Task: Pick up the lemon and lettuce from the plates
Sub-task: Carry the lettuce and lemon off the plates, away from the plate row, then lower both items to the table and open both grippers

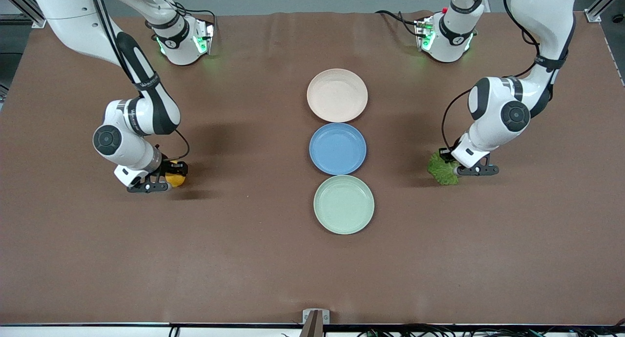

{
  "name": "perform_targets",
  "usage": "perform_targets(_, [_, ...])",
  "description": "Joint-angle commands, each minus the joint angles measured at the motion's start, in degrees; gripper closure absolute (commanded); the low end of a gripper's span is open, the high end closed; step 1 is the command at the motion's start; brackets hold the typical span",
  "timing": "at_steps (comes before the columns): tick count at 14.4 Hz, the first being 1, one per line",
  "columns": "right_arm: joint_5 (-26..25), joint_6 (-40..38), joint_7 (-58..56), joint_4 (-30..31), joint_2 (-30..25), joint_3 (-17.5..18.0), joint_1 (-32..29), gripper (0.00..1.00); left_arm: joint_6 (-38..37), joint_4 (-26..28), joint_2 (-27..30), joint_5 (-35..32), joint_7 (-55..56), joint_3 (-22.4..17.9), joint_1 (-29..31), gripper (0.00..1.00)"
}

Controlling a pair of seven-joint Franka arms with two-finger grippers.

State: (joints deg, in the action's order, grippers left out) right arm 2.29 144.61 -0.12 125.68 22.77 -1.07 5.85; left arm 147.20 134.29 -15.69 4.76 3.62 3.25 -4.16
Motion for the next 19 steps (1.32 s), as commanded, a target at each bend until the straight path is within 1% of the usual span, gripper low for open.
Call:
perform_targets(1, [1.31, 0.32, -1.11, 1.06, -0.54, 0.54, -0.05, 0.97, 1.86, 0.54, -0.57, 0.43, -1.68, 0.18, 0.47, 0.93])
perform_targets(2, [1.31, -0.11, -1.11, 1.06, -0.63, 0.54, -0.05, 0.97, 1.77, 0.45, -0.40, 0.43, -1.68, 0.18, 0.47, 0.84])
perform_targets(3, [1.31, -0.46, -1.11, 1.14, -0.71, 0.54, 0.03, 0.96, 1.60, 0.45, -0.22, 0.43, -1.77, 0.18, 0.47, 0.60])
perform_targets(5, [1.31, -1.08, -1.19, 1.50, -0.98, 0.54, -0.05, 0.96, 1.16, 0.28, 1.00, 0.43, -1.60, 0.09, 0.39, 0.09])
perform_targets(6, [1.31, -1.34, -1.28, 1.58, -0.98, 0.54, -0.05, 0.94, -0.06, 0.10, 2.23, 0.43, -1.51, 0.09, 0.38, 0.00])
perform_targets(7, [1.31, -1.43, -1.28, 1.67, -0.98, 0.54, -0.05, 0.93, -3.38, -0.60, 3.37, 0.43, -1.16, 0.09, 0.38, 0.00])
perform_targets(8, [1.31, -1.44, -1.28, 1.59, -0.98, 0.54, -0.14, 0.83, -7.42, -2.26, 4.78, 0.43, -1.07, 0.09, 0.38, 0.00])
perform_targets(9, [1.31, -1.44, -1.28, 1.58, -0.98, 0.54, -0.14, 0.58, -11.11, -3.49, 5.83, 0.43, -0.98, -0.09, 0.38, 0.00])
perform_targets(10, [1.31, -1.44, -1.19, 1.32, -0.98, 0.54, -0.05, 0.01, -14.63, -5.07, 7.06, 0.43, -1.07, -0.09, 0.47, 0.00])
perform_targets(12, [1.31, -2.57, -1.02, 0.19, -1.50, 0.54, -0.14, 0.00, -22.45, -9.19, 9.26, 0.43, -1.07, -0.26, 0.56, 0.00])
perform_targets(13, [1.22, -6.15, -0.93, -2.26, -1.94, 0.54, -0.14, 0.00, -26.92, -11.91, 10.23, 0.43, -1.16, -0.26, 1.26, 0.00])
perform_targets(16, [1.22, -25.11, -0.58, -14.90, -3.00, 0.28, -0.41, 0.00, -36.87, -19.30, 12.87, 0.34, -1.86, -0.09, 3.90, 0.00])
perform_targets(19, [0.70, -36.03, -0.75, -23.26, -4.22, -0.51, -1.63, 0.00, -44.43, -26.24, 15.24, -0.45, -1.86, -0.09, 5.48, 0.00])
